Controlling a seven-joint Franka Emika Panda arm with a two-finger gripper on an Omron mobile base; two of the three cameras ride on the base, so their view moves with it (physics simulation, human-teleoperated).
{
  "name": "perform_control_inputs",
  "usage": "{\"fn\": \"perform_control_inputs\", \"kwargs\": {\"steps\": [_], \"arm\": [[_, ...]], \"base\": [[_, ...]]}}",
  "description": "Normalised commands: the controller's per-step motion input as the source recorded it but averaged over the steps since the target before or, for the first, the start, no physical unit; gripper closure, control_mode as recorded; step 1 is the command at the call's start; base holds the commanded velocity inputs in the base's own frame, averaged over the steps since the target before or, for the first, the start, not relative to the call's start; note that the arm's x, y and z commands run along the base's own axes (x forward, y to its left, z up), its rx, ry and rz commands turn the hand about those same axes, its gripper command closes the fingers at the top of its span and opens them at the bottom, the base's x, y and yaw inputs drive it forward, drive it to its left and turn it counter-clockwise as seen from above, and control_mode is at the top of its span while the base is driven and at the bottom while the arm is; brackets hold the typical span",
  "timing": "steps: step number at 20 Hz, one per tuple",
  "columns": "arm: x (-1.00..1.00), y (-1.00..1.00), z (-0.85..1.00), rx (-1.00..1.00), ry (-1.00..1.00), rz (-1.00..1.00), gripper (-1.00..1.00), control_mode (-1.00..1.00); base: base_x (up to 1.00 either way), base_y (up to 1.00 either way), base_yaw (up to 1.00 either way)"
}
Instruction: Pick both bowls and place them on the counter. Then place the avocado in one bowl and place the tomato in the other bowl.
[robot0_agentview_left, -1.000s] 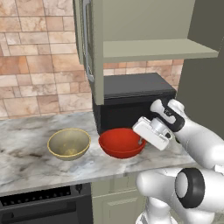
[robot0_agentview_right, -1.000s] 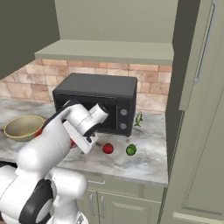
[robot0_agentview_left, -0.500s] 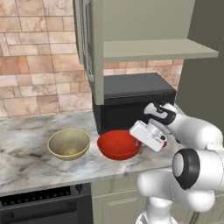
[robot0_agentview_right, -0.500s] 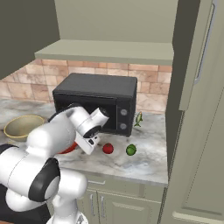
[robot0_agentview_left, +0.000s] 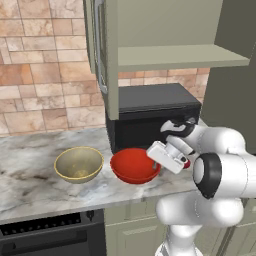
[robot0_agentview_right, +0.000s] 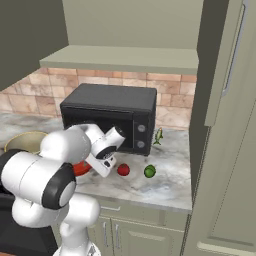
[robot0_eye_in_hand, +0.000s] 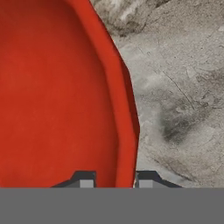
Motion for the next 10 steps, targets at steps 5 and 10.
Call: {"fn": "perform_control_inputs", "kwargs": {"steps": [5,10], "arm": [[0.09,0.03,-0.23,0.0,-0.05,0.04,1.0,-1.0],[0.0,0.02,-0.02,0.0,-0.05,0.04,-1.0,-1.0]], "base": [[0.0,0.0,0.0],[0.0,0.0,0.0]]}}
